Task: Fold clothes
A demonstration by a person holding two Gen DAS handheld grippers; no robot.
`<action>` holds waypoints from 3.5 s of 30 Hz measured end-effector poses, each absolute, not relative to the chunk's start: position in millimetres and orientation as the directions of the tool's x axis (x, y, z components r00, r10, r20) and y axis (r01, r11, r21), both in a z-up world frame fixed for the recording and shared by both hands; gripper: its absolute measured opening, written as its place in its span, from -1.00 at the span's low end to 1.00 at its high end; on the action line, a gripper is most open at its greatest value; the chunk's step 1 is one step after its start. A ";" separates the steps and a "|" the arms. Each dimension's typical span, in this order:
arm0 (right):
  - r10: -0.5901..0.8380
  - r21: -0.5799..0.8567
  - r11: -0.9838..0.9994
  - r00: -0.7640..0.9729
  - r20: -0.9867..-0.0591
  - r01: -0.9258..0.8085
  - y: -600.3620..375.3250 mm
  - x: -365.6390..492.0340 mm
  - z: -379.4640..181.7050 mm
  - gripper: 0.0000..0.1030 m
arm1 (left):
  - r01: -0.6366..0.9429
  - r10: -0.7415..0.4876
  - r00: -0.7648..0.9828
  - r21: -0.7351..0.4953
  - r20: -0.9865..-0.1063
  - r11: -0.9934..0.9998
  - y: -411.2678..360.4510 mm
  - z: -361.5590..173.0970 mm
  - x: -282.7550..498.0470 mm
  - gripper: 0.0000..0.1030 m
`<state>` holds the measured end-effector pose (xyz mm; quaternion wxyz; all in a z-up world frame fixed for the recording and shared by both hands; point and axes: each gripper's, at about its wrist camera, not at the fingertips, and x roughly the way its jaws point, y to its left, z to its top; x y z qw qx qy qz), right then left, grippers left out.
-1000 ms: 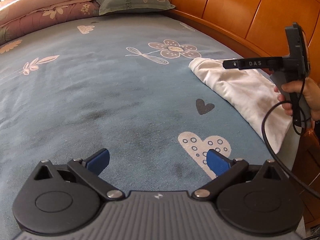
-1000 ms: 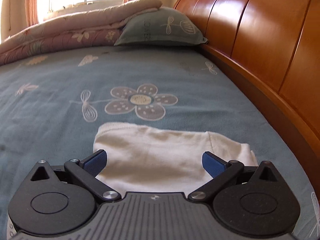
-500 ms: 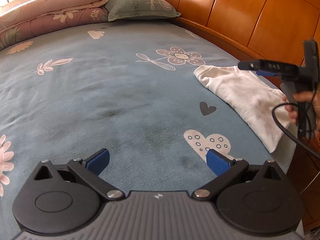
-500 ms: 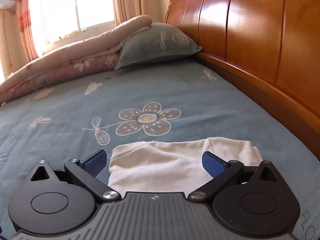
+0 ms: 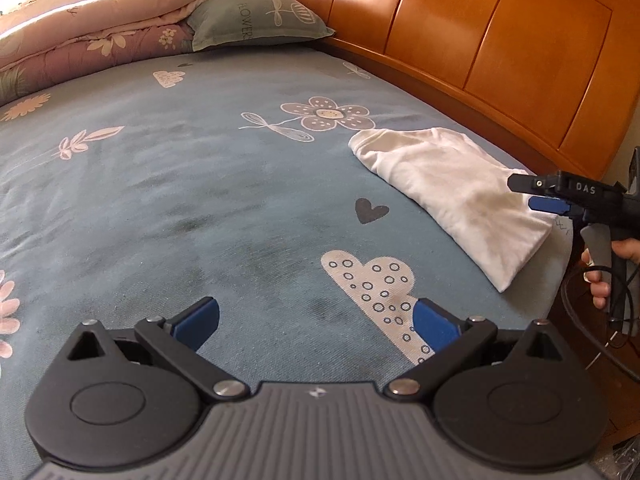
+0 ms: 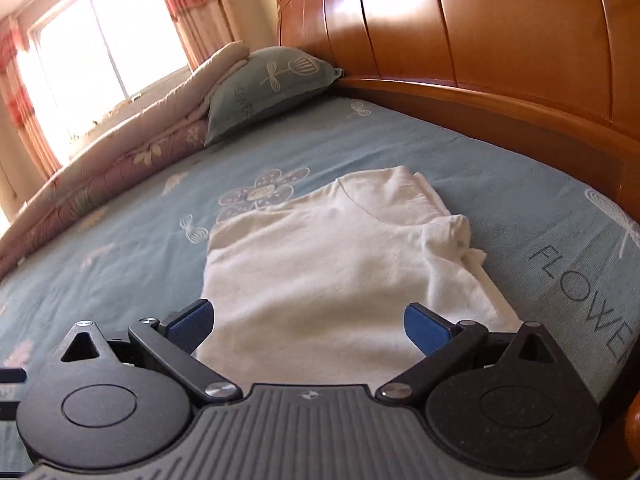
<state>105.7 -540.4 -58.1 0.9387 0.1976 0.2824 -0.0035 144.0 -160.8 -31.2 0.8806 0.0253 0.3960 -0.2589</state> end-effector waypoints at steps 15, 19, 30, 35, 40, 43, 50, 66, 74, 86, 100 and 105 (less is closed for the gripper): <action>0.307 0.472 0.882 0.753 -0.582 0.005 -498.3 112.5 -67.9 1.00 | 0.464 -0.429 0.567 -0.158 -0.703 0.872 -154.7 -20.9 127.1 0.98; 0.274 0.500 0.864 0.779 -0.564 0.058 -505.9 103.7 -63.8 1.00 | 0.463 -0.440 0.566 -0.173 -0.697 0.869 -151.2 -18.2 124.0 0.98; 0.277 0.600 0.796 0.834 -0.478 0.079 -517.1 91.2 -45.7 1.00 | 0.490 -0.460 0.561 -0.172 -0.688 0.854 -151.8 -10.5 107.9 0.98; 0.273 0.588 0.808 0.877 -0.396 0.013 -511.4 79.7 -34.0 1.00 | 0.489 -0.460 0.563 -0.172 -0.687 0.855 -148.3 -7.9 101.8 0.98; 0.240 0.521 0.854 0.895 -0.376 -0.010 -504.4 74.0 -22.4 1.00 | 0.487 -0.461 0.564 -0.175 -0.685 0.856 -146.6 -6.0 97.8 0.98; 0.231 0.508 0.861 0.900 -0.370 -0.013 -504.0 72.1 -17.9 1.00 | 0.493 -0.464 0.566 -0.171 -0.682 0.853 -145.8 -3.0 94.2 0.98; 0.277 0.523 0.853 0.856 -0.437 -0.010 -508.1 74.1 -18.7 1.00 | 0.493 -0.463 0.572 -0.167 -0.677 0.854 -143.9 0.0 88.2 0.98; 0.088 0.188 0.982 0.823 -0.561 0.023 -499.9 91.4 -32.9 1.00 | 0.474 -0.438 0.555 -0.164 -0.707 0.865 -142.7 -12.1 96.3 0.98; 0.083 0.088 0.996 0.714 -0.695 -0.030 -494.0 94.9 -79.5 1.00 | 0.459 -0.418 0.541 -0.161 -0.729 0.874 -143.4 -22.6 107.6 0.98; 0.028 0.071 0.997 0.833 -0.553 0.014 -522.2 123.4 -43.4 1.00 | 0.471 -0.404 0.547 -0.130 -0.733 0.873 -152.4 -25.0 109.5 0.98; 0.025 0.105 0.993 0.804 -0.594 0.047 -533.8 142.1 -47.7 1.00 | 0.478 -0.314 0.616 0.027 -0.722 0.878 -162.4 -33.3 123.0 0.98; 0.223 0.191 0.972 0.789 -0.572 -0.136 -493.5 155.0 -40.2 1.00 | 0.486 -0.336 0.631 0.019 -0.699 0.873 -164.4 -30.8 123.1 0.98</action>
